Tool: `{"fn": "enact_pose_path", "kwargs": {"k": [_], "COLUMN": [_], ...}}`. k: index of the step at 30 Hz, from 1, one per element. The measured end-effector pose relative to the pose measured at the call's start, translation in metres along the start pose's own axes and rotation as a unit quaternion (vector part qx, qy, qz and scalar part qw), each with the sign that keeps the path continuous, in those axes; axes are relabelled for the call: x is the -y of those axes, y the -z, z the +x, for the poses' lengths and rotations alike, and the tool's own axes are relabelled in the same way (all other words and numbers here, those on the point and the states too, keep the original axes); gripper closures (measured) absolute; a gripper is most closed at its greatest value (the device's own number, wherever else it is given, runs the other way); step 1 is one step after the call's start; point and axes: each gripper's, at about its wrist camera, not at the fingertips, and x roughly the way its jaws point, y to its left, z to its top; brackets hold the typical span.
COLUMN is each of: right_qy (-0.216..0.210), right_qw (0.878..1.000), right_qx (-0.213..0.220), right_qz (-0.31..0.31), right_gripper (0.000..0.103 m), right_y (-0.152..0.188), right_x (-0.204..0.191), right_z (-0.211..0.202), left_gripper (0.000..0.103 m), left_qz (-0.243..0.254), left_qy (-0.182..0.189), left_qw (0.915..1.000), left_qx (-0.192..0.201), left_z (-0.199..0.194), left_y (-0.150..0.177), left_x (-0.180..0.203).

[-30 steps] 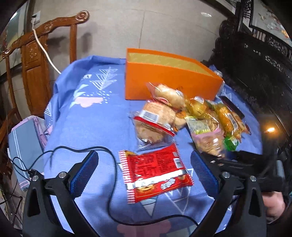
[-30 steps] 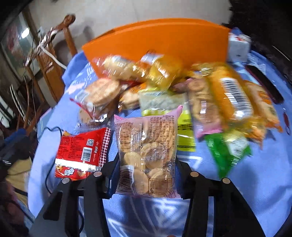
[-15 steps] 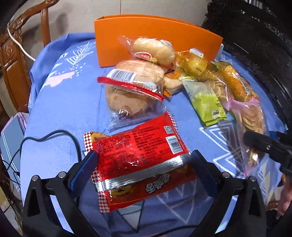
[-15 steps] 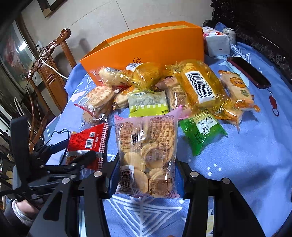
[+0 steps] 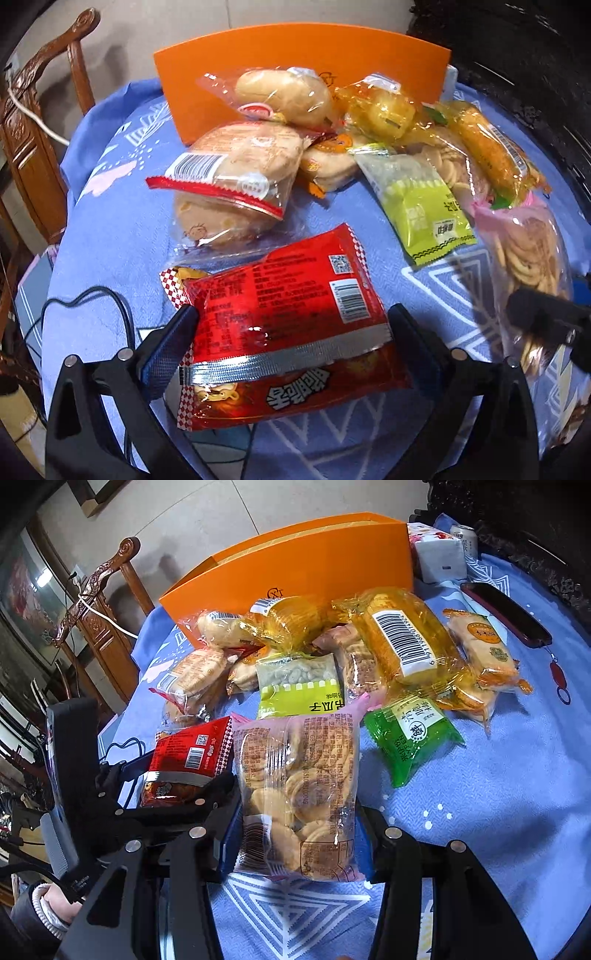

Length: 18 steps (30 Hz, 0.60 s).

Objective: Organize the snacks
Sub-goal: 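Move the left tool down to the red wafer pack, then grasp the red wafer pack with the left tool and drop it into the orange box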

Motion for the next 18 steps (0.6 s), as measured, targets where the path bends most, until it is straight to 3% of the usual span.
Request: {"fn": "enact_pose_path", "kwargs": {"k": [1,3,5,12,18], "right_qy": [0.000,0.002,0.002,0.000,-0.009], "right_qw": [1.000,1.000,1.000,1.000,0.999], "right_qx": [0.000,0.000,0.002,0.009,0.034], "right_qz": [0.000,0.001,0.002,-0.003,-0.012], "right_gripper": [0.053,0.053,0.053,0.053,0.053], "right_y": [0.000,-0.001,-0.001,-0.002,-0.013], "right_x": [0.001,0.002,0.003,0.003,-0.003], "right_z": [0.000,0.001,0.000,-0.003,-0.021], "left_gripper": [0.009,0.027,0.030,0.031,0.031], "left_qz": [0.002,0.005,-0.007,-0.011,-0.017], "left_qy": [0.003,0.003,0.028,0.041,0.041], "left_qw": [1.0000,0.9999,0.9992,0.9974,0.9923], "left_qx": [0.004,0.015,0.025,0.058,0.115], "left_z": [-0.001,-0.007,-0.015,-0.037,-0.089], "left_y": [0.000,0.002,0.004,0.012,-0.010], "left_x": [0.000,-0.002,-0.006,-0.012,-0.024]}}
